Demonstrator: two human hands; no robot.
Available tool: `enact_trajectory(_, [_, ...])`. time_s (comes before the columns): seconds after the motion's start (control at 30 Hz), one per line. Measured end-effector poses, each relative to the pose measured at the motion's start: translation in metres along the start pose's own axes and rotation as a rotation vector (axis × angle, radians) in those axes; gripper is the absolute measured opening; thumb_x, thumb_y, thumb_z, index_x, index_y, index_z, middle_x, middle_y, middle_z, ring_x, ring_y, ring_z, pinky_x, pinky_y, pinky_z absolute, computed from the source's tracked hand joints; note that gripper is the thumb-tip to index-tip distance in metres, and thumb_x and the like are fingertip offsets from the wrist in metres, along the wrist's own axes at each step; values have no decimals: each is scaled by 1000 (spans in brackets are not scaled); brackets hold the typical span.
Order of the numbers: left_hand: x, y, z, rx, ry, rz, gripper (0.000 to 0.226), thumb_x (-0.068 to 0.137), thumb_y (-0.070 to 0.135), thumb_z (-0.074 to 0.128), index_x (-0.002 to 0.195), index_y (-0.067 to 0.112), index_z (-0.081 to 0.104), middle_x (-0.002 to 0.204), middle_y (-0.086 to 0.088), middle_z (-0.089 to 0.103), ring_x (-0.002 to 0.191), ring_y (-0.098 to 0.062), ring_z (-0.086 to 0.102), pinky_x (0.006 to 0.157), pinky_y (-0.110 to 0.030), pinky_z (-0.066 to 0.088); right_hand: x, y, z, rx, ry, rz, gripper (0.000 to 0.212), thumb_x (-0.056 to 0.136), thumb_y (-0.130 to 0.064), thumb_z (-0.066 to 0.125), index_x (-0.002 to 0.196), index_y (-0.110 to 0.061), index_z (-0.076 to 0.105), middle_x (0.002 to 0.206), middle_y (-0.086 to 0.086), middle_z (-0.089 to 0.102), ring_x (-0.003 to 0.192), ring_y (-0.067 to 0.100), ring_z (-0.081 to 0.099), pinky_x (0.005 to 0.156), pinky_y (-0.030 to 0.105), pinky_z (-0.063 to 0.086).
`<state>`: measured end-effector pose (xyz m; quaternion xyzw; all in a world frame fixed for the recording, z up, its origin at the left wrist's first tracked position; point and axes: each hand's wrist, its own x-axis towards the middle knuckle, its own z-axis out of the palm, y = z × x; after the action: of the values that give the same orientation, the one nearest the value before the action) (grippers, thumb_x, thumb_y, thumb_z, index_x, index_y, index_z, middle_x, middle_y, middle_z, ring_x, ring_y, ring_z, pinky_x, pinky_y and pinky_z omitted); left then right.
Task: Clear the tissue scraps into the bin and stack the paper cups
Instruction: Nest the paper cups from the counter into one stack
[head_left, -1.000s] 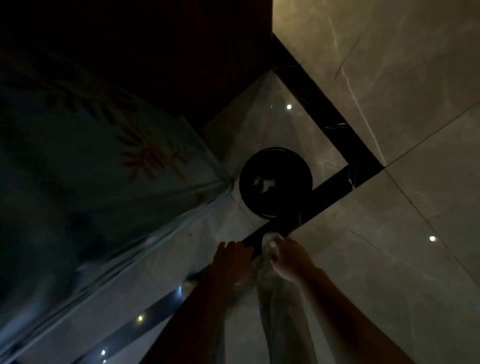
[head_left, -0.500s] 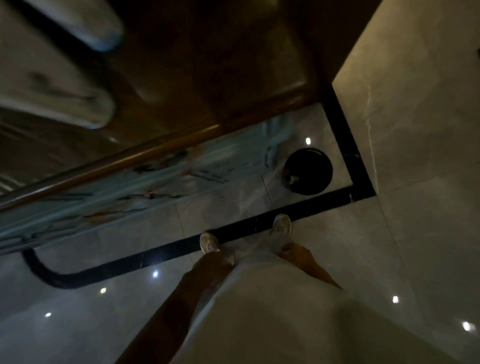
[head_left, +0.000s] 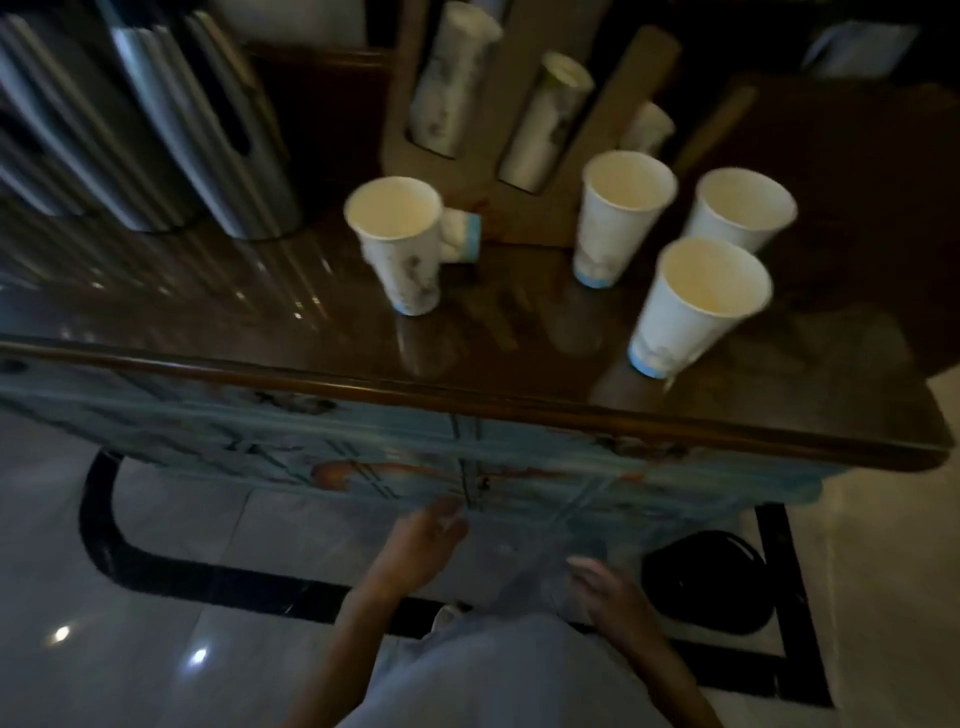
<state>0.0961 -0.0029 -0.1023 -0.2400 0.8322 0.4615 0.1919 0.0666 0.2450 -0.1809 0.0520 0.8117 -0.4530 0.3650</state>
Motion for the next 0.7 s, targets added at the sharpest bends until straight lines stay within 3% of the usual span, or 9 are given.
enact_trajectory(0.07, [1, 12, -32, -71, 97, 179, 30, 101, 25, 58, 129, 15, 64, 119, -1, 71, 117, -21, 68, 102, -37, 53, -2, -42, -1, 48, -11, -113, 23, 97, -7, 65, 120, -10, 66, 125, 13, 68, 116, 22, 62, 91, 19, 46])
enact_trajectory(0.17, [2, 38, -80, -288, 326, 403, 20, 94, 32, 67, 112, 23, 71, 100, 6, 76, 95, -7, 73, 86, -37, 62, -9, -130, -8, 103, -66, -348, 25, 88, -33, 71, 113, -33, 68, 116, -9, 74, 117, 12, 65, 90, 19, 50])
enact_trajectory(0.27, [19, 65, -108, -502, 593, 531, 42, 82, 34, 80, 119, 25, 62, 111, 7, 71, 100, -7, 71, 82, -25, 61, -22, -214, -27, 144, -14, -612, 36, 85, -55, 71, 117, -39, 70, 119, -15, 73, 113, 4, 66, 89, 17, 53])
enact_trajectory(0.33, [39, 82, -125, -535, 660, 511, 73, 75, 40, 84, 137, 29, 48, 133, 8, 59, 120, -7, 61, 93, -25, 56, -11, -261, -38, 170, 55, -715, 33, 87, -51, 68, 119, -42, 68, 120, -15, 72, 114, 5, 65, 91, 26, 55])
enact_trajectory(0.43, [69, 100, -132, -518, 594, 482, 104, 70, 34, 89, 153, 30, 27, 152, 5, 43, 137, -11, 46, 107, -30, 46, 32, -316, -48, 157, 270, -794, 30, 93, -31, 67, 121, -41, 65, 116, -19, 71, 110, -5, 63, 92, 28, 54])
enact_trajectory(0.5, [86, 109, -131, -488, 571, 501, 103, 71, 30, 88, 154, 27, 27, 151, 5, 46, 137, -11, 47, 109, -32, 46, 66, -346, -51, 65, 373, -801, 37, 94, -16, 68, 126, -33, 63, 118, -18, 68, 109, -6, 62, 96, 31, 55])
enact_trajectory(0.57, [99, 113, -130, -485, 570, 493, 92, 73, 29, 86, 150, 26, 35, 145, 7, 53, 131, -9, 53, 107, -39, 52, 97, -368, -51, -56, 364, -775, 44, 91, -7, 70, 130, -28, 61, 128, -10, 65, 116, 3, 59, 102, 39, 53])
enact_trajectory(0.7, [109, 97, -133, -410, 678, 479, 80, 72, 39, 84, 141, 29, 45, 136, 10, 56, 122, -6, 58, 99, -38, 57, 139, -394, -43, -385, 246, -859, 72, 78, -14, 84, 140, -29, 51, 140, -1, 59, 128, 18, 54, 103, 45, 49])
